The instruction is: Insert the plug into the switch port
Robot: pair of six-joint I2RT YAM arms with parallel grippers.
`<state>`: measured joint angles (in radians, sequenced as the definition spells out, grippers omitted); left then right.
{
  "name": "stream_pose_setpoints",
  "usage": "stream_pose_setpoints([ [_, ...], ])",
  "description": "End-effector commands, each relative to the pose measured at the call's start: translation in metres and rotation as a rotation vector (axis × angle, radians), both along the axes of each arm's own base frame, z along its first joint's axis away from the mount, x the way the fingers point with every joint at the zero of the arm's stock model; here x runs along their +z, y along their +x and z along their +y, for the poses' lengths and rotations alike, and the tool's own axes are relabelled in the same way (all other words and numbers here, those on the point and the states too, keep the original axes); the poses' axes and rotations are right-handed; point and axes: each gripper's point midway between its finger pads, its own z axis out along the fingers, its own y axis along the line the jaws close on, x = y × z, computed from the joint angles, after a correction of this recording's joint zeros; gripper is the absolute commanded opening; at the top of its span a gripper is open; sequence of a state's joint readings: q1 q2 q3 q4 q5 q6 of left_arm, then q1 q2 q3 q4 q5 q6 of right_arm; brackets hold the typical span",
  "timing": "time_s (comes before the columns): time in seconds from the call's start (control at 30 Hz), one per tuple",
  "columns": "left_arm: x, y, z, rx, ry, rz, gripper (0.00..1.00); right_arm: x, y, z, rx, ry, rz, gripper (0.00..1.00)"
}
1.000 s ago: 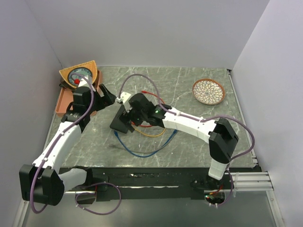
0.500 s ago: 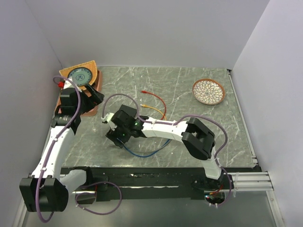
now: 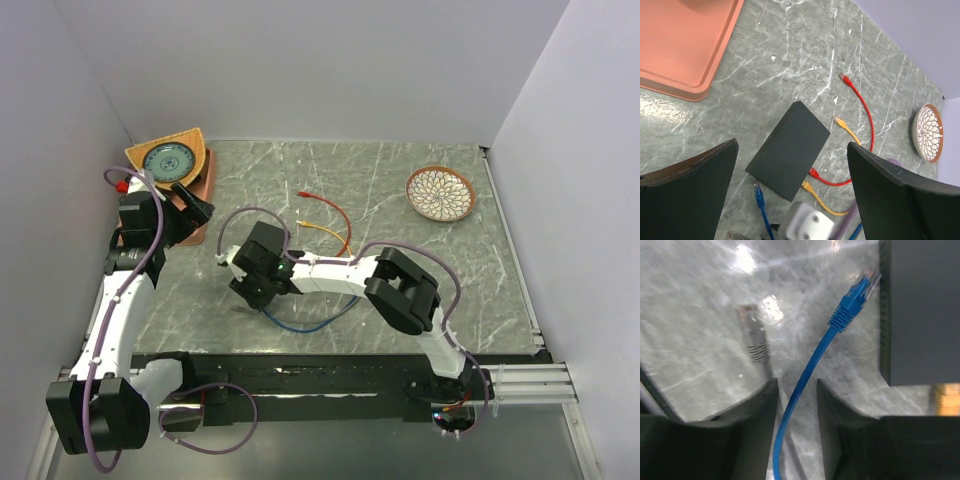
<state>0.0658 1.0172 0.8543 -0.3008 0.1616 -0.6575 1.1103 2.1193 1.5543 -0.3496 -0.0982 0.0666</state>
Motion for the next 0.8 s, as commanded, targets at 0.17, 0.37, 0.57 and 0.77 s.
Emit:
stream_pose_setpoints([
  [0.17, 0.011, -0.004, 0.001, -0.001, -0.008, -0.036, 0.96, 0.001, 0.011, 0.007, -0.039, -0.003, -0.047, 0.00],
  [0.37, 0.011, -0.004, -0.001, -0.013, -0.015, -0.039, 0.96, 0.036, 0.026, -0.011, -0.065, 0.004, -0.161, 0.00],
  [0.57, 0.009, -0.002, -0.013, -0.073, -0.063, -0.060, 0.96, 0.103, 0.050, -0.053, -0.159, 0.080, -0.264, 0.00],
  [0.77, 0.009, 0.002, -0.028, -0.150, -0.111, -0.077, 0.96, 0.191, 0.071, -0.111, -0.251, 0.246, -0.351, 0.00],
])
